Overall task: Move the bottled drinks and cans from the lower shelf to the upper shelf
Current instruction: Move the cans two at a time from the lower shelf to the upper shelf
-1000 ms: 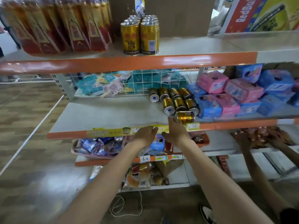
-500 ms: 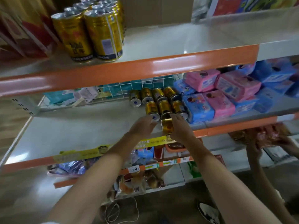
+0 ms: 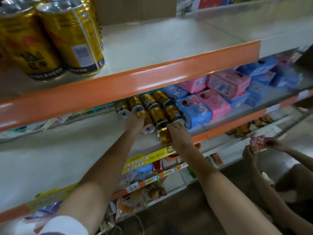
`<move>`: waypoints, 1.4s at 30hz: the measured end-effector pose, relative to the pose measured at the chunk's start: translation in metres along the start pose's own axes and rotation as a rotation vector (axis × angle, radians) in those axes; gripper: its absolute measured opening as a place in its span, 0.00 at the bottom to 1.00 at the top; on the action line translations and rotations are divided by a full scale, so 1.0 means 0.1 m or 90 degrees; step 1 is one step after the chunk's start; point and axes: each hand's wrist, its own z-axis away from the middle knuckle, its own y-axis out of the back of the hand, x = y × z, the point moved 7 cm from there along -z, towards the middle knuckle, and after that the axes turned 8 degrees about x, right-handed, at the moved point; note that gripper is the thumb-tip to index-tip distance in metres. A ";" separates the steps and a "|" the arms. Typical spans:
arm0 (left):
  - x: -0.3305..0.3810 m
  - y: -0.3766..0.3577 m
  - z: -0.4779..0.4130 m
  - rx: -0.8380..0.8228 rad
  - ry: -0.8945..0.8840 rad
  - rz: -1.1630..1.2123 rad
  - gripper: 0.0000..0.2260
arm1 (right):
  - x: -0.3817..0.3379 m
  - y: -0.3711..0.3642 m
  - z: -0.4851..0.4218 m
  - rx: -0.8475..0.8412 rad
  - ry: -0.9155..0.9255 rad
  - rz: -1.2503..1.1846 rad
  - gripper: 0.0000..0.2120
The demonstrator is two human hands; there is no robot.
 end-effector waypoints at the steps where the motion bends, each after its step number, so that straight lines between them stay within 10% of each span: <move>1: -0.01 -0.03 0.00 -0.011 0.018 0.034 0.21 | 0.00 0.00 -0.04 -0.010 -0.001 0.006 0.23; 8: -0.09 -0.23 -0.13 -0.064 0.056 0.051 0.37 | -0.01 0.00 -0.11 -0.013 -0.016 0.028 0.21; 14: -0.19 -0.18 -0.11 -0.107 0.083 0.164 0.14 | 0.00 -0.02 -0.11 -0.020 -0.024 0.016 0.22; 18: -0.33 -0.04 -0.04 -0.126 0.116 0.249 0.15 | -0.02 -0.02 -0.14 -0.030 -0.019 0.029 0.23; 25: -0.42 0.47 0.14 -0.130 -0.204 0.201 0.34 | -0.02 -0.08 -0.13 -0.041 -0.013 0.059 0.25; 42: -1.11 1.02 0.27 -0.050 -0.196 0.173 0.33 | -0.25 -0.03 -0.12 -0.106 0.079 0.116 0.28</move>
